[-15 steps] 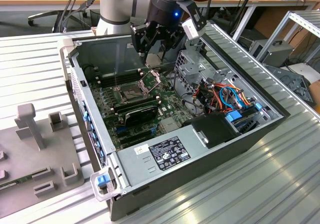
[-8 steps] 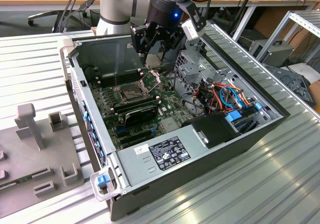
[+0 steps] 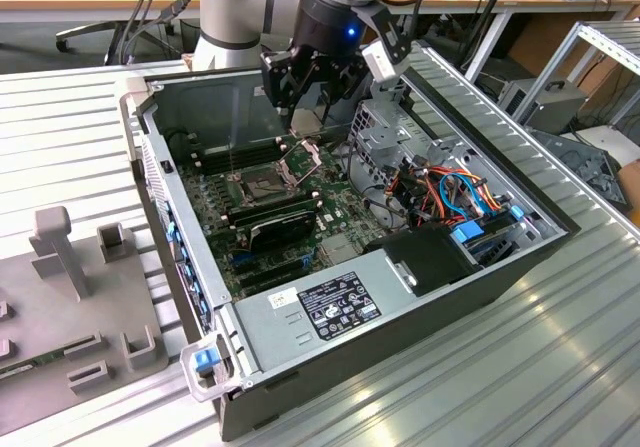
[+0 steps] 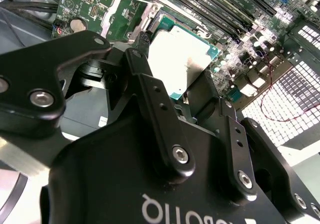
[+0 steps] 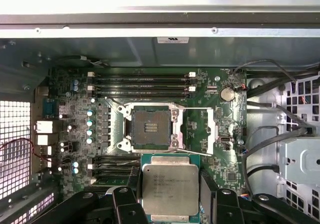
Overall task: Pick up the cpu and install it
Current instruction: 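Pick up the cpu and move it towards the insertion slot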
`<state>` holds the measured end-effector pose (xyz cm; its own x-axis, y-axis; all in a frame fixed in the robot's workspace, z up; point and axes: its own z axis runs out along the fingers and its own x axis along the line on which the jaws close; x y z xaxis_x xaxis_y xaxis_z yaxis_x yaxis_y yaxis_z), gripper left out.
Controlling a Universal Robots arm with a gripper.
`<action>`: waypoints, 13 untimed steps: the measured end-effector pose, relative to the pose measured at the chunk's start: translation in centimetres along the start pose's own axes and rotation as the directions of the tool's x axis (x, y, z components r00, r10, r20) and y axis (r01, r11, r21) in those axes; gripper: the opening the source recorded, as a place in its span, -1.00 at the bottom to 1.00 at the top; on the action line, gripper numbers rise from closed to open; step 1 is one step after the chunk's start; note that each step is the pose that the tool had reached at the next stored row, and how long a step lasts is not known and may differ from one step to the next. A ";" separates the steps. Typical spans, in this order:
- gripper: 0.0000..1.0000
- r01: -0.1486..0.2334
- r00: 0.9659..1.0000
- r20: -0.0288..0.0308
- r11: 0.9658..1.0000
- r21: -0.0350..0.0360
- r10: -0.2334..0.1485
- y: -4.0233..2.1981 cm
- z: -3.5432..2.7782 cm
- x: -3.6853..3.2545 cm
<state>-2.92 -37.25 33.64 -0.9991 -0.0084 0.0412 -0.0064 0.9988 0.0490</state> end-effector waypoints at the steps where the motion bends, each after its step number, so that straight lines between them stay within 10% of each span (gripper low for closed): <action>1: 0.09 0.000 1.000 0.000 1.000 0.000 0.000 0.00 0.01 0.00; 13: 0.09 0.000 1.000 0.000 1.000 0.000 0.000 0.10 0.51 -0.02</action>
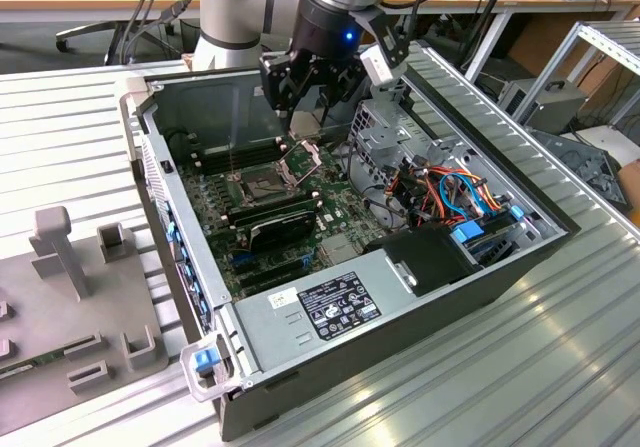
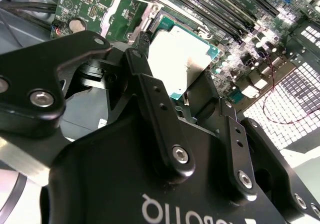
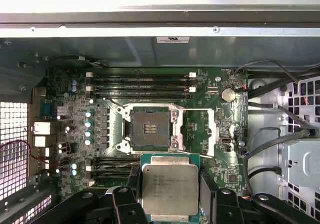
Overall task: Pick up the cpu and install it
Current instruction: 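Pick up the cpu and move it towards the insertion slot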
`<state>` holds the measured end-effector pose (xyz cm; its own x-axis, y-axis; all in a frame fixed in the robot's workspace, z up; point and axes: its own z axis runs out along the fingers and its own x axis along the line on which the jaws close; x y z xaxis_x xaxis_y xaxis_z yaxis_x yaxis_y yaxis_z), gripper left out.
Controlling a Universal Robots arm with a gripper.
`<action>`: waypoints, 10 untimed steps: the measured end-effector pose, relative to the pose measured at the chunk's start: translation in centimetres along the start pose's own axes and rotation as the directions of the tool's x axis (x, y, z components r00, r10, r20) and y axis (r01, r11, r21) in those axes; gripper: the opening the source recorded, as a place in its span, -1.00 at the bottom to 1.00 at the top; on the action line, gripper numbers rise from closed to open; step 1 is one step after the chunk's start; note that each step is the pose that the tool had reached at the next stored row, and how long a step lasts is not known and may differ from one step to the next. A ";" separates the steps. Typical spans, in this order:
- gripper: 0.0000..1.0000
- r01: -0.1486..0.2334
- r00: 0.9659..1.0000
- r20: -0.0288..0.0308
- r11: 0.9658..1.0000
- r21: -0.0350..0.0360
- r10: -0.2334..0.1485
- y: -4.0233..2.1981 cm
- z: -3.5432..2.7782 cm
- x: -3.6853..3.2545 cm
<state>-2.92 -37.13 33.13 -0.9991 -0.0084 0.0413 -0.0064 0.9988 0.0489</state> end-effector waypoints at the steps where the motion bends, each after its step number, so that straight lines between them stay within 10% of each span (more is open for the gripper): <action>1: 0.09 0.000 1.000 0.000 1.000 0.000 0.000 0.00 0.02 0.00; 10: 0.09 0.000 1.000 0.000 1.000 0.000 0.000 0.09 0.17 -0.01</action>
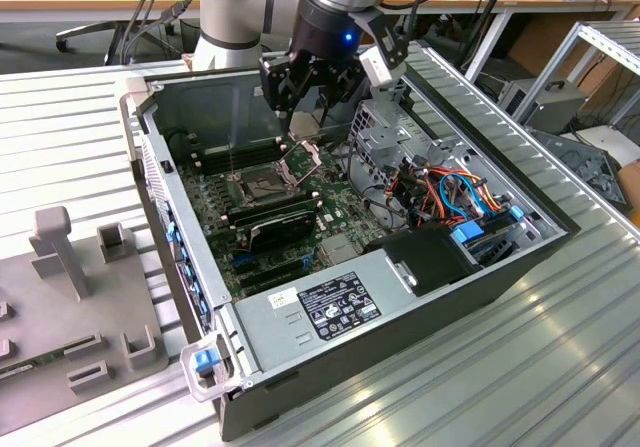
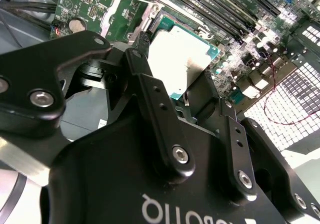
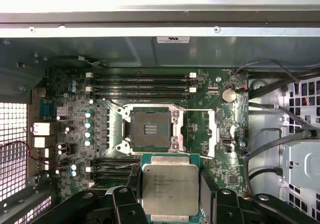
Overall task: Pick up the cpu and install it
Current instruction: 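Pick up the cpu and move it towards the insertion slot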
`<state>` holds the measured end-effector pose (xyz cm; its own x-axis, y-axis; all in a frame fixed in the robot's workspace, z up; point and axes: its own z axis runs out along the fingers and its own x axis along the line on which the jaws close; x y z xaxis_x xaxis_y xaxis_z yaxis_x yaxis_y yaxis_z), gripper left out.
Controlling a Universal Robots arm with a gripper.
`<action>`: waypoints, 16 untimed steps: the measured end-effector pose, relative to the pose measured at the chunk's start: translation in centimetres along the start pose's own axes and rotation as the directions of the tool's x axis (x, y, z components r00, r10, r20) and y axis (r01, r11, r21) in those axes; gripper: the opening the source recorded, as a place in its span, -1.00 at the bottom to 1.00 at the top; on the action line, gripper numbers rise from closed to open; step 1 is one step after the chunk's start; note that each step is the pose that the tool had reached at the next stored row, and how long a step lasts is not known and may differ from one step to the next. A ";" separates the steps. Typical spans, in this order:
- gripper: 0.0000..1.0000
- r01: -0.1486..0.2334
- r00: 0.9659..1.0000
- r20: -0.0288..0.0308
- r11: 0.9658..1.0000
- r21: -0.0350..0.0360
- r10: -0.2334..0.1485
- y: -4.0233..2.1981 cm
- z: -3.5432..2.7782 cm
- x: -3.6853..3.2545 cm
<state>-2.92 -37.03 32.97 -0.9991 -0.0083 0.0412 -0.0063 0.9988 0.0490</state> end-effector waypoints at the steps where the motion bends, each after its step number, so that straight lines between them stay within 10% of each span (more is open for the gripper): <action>1: 0.09 0.000 1.000 0.000 1.000 0.000 0.000 0.02 0.02 0.00; 16: 0.09 0.000 1.000 0.000 1.000 0.000 0.000 0.24 0.31 -0.02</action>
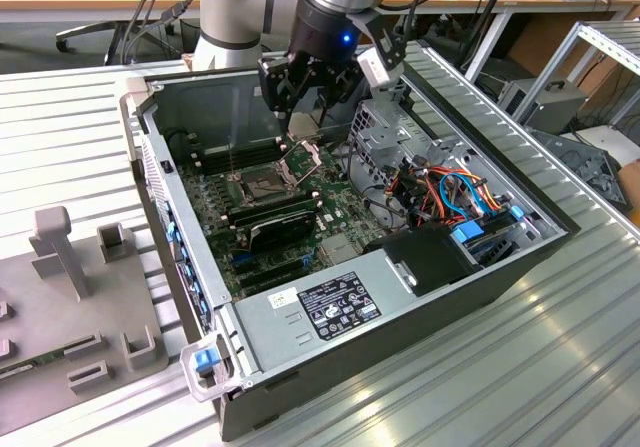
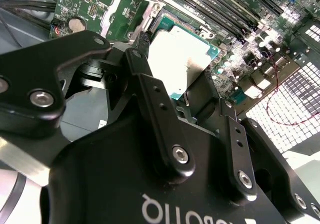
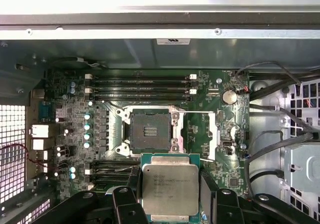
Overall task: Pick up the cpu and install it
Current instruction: 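Pick up the cpu and move it towards the insertion slot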
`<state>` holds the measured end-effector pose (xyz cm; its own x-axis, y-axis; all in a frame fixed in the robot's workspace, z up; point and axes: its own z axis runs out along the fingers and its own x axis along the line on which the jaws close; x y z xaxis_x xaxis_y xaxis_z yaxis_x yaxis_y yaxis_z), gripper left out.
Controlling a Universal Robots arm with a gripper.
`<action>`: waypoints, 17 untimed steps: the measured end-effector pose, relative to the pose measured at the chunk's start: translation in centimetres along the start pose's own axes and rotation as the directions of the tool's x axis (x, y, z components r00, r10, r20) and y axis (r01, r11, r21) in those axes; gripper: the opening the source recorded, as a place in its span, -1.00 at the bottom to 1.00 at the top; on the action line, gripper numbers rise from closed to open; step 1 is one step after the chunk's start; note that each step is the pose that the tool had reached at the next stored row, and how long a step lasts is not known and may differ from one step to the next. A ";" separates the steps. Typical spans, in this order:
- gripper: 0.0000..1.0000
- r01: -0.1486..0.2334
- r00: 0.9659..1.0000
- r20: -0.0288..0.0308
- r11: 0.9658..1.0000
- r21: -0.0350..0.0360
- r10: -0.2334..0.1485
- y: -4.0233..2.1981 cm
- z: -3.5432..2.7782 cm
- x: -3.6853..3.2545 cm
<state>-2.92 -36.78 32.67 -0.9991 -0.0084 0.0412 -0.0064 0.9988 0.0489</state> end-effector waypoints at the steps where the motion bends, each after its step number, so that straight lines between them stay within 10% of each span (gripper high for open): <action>1: 0.09 0.000 1.000 0.000 1.000 0.000 0.000 0.02 0.03 0.00; 17: 0.09 0.000 1.000 0.000 1.000 0.000 0.000 0.19 0.31 -0.01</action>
<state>-2.92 -36.57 32.38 -0.9991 -0.0084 0.0412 -0.0064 0.9988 0.0489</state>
